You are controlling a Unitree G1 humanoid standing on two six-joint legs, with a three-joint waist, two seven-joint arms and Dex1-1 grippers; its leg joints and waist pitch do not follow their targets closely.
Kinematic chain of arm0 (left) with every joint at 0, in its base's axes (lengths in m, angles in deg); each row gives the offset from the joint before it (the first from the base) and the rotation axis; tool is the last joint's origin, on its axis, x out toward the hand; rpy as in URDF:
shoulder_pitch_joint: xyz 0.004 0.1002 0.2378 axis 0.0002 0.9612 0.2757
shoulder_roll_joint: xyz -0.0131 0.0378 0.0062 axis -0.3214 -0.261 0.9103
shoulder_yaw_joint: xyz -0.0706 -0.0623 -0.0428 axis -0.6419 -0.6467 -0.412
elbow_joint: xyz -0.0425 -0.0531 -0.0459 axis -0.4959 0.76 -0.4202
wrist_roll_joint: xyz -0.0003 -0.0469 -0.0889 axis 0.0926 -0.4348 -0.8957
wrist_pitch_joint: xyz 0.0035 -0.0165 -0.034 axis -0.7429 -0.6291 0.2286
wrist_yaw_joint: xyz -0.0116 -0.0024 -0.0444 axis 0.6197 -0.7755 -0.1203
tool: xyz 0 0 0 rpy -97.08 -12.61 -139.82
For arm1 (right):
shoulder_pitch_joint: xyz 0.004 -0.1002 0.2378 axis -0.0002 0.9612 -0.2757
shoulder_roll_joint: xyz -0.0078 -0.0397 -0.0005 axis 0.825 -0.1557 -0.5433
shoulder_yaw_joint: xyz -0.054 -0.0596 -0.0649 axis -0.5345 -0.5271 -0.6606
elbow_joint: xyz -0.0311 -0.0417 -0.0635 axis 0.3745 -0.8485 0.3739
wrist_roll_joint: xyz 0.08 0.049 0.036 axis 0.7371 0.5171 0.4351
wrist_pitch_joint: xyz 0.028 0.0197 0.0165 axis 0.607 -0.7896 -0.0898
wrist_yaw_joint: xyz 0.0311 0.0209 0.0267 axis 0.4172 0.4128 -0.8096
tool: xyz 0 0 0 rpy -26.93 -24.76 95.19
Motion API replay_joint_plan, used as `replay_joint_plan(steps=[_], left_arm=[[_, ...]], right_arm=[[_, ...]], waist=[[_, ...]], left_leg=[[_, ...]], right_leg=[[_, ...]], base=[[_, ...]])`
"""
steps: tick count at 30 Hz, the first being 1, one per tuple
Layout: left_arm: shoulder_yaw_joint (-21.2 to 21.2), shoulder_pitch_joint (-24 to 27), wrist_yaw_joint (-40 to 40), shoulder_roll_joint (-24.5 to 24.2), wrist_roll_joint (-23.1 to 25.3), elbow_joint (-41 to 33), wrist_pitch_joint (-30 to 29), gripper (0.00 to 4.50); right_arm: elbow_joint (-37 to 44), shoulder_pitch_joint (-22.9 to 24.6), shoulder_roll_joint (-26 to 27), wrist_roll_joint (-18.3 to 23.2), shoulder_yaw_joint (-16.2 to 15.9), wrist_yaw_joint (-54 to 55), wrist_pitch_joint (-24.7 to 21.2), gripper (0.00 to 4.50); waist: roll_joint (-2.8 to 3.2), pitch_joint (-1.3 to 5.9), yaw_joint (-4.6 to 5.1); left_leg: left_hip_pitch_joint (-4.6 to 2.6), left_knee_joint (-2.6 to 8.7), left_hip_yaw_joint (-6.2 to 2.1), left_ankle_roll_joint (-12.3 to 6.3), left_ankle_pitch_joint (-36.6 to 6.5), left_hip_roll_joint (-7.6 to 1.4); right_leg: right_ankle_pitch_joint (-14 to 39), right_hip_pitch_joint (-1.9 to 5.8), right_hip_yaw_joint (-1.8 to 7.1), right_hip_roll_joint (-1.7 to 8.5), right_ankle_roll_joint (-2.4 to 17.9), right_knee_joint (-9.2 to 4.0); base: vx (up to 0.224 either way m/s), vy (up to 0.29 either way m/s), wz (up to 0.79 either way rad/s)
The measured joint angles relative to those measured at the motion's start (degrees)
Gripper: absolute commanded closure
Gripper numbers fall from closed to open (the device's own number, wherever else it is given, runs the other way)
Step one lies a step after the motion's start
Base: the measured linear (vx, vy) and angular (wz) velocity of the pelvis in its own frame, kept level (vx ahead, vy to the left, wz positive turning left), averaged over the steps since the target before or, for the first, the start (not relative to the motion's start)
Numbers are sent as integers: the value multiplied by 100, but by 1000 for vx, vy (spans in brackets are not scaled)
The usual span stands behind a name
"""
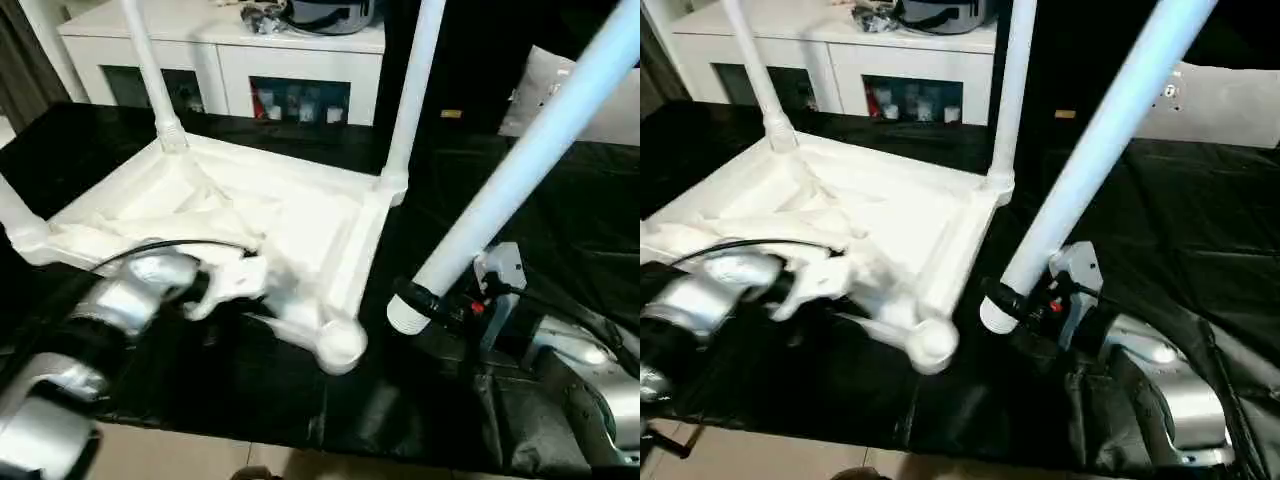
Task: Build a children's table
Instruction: Insert table leg to table base
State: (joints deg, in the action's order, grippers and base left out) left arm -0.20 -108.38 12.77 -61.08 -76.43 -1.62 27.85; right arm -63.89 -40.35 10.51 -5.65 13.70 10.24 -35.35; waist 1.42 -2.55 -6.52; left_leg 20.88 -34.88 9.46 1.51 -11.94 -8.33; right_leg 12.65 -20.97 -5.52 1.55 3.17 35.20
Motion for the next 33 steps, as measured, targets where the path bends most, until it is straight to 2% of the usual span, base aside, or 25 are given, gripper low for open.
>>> replay_joint_plan(steps=[4, 9, 12, 14, 16, 19, 25, 33], left_arm=[[-132, 117, 423, 455, -214, -355, -904, 413], [-124, 273, 787, 699, -148, -678, -1146, 440], [-106, 286, 1248, 907, 89, -901, -1430, 448], [-102, 345, 1439, 1005, 133, -972, -1403, 448], [-32, 426, 1544, 1014, 189, -1003, -1046, 450], [-50, 556, 1576, 1011, 143, -992, -619, 450], [-91, 579, 1534, 1010, 80, -985, -632, 450], [-101, 578, 1364, 937, 41, -845, -284, 450]], right_arm=[[-109, -230, 3, 3, 2, 26, -147, 261], [-209, -445, -4, -6, -3, 20, -143, 261], [-317, -583, -34, -71, -77, 32, -202, 261], [-342, -681, -59, -121, -163, 25, -270, 261], [-425, -792, -113, -196, -263, 7, -354, 261], [-567, -865, -285, -283, -361, -86, -457, 261], [-738, -1136, -359, -411, -544, -230, -556, 261], [-1067, -1276, -320, -477, -555, -227, -440, 261]], waist=[[-2, -1, 29], [-1, -1, 23], [-1, -1, 13], [-2, -1, 29], [-4, -1, 46], [-4, -1, 15], [-4, -2, 7], [-5, -2, 10]], left_leg=[[0, 0, 13, -33, 18, -1], [8, 7, 14, -36, 20, -3], [5, 4, 15, -46, 27, -3], [6, 3, 17, -48, 28, -3], [11, 3, 18, -48, 28, -3], [9, 4, 18, -48, 28, -4], [11, 6, 18, -48, 28, -6], [9, 10, 18, -48, 29, -7]], right_leg=[[-3, -4, 7, 2, 0, 2], [-2, -4, 6, -1, -3, 0], [-8, -3, 5, 1, -7, -3], [-16, -3, 5, 1, -13, -11], [-18, -3, 5, 1, -17, -15], [-18, -7, 3, 1, -17, -14], [-19, -13, 1, 0, -16, -15], [-18, -13, 1, 0, -16, -14]], base=[[0, 0, 0], [0, 0, 0], [0, 0, 0], [0, 0, 0], [0, 0, 0], [0, 0, 0], [0, 0, 0], [0, 0, 0]])
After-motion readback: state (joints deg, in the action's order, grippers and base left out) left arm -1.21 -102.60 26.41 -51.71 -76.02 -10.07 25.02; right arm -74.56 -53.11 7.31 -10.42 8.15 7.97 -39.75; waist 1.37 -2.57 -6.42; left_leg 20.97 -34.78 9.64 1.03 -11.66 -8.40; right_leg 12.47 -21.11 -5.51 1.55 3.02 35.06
